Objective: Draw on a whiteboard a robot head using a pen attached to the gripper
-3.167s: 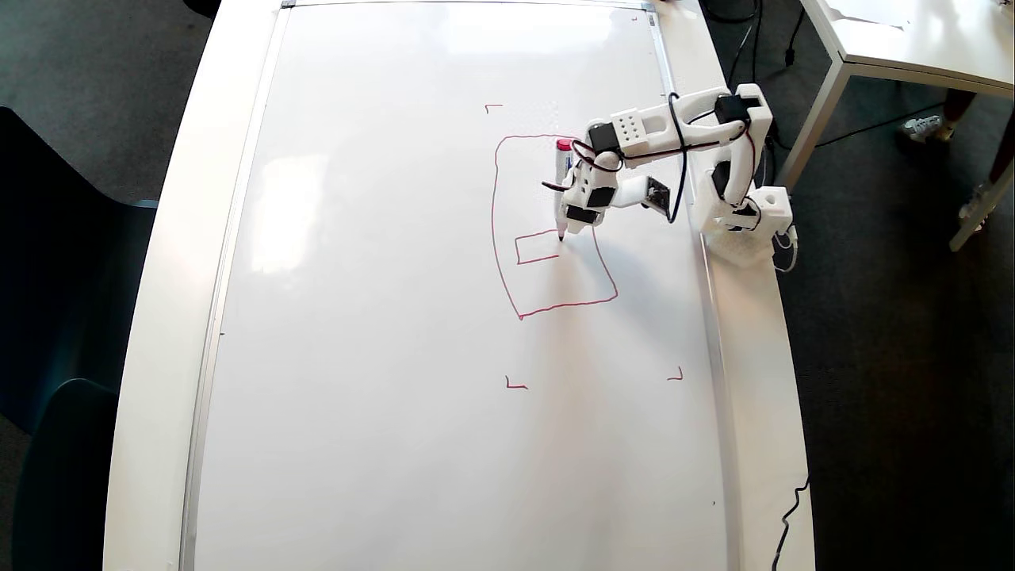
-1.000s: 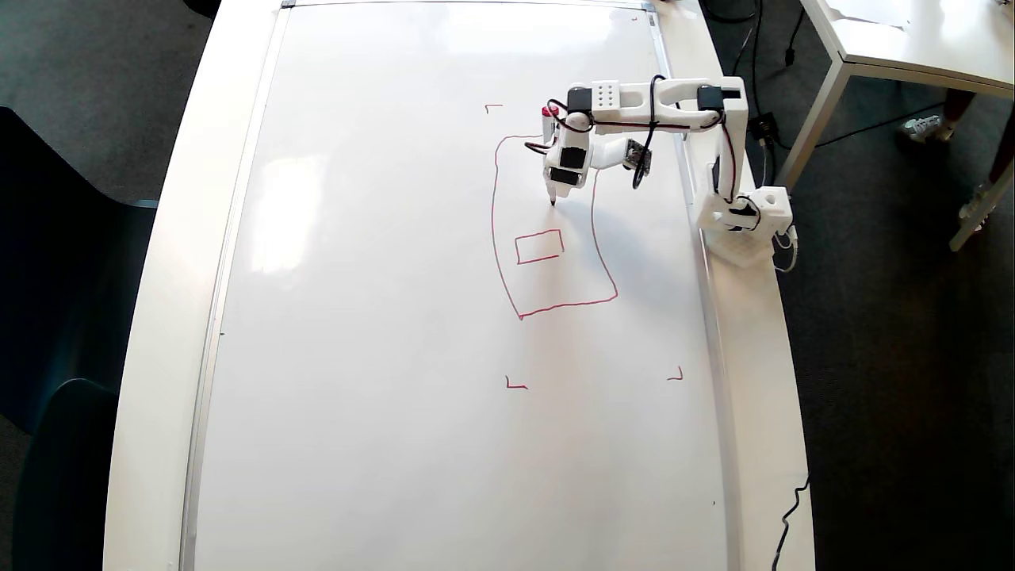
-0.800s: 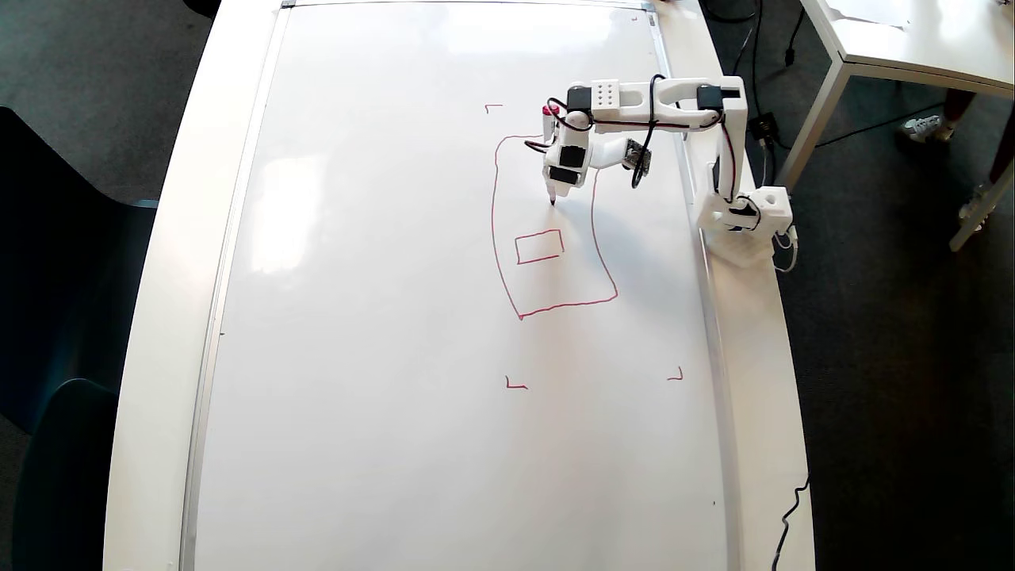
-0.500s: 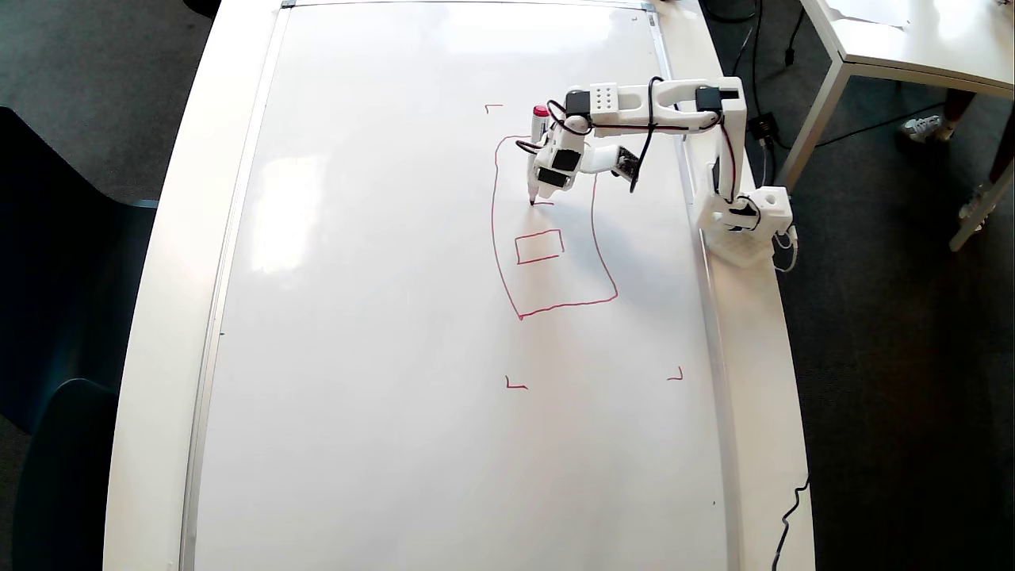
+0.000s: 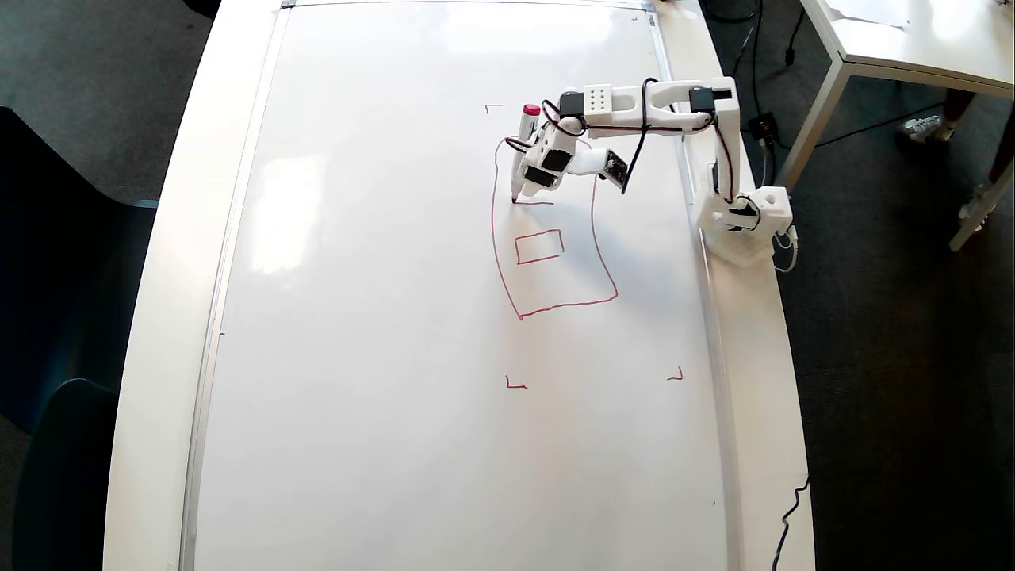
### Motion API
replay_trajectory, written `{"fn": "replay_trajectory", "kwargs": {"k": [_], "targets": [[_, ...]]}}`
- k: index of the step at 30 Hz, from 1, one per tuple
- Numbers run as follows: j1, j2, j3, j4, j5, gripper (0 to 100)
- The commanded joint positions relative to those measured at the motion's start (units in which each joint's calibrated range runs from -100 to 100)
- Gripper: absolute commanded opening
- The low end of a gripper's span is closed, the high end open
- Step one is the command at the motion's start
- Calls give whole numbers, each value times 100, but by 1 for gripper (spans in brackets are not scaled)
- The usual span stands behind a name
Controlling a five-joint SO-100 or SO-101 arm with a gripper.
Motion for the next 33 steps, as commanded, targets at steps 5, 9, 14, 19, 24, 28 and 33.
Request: {"fn": "replay_trajectory", "kwargs": {"k": [5,9,14,19,24,28,33], "targets": [[463,9,-103,49,218,1],[720,9,-139,40,363,1],[912,9,-139,40,464,1],[971,-24,-48,135,470,1],[927,-553,469,405,518,1],[912,-1022,1087,405,523,1],[963,-1433,1495,405,615,1]]}}
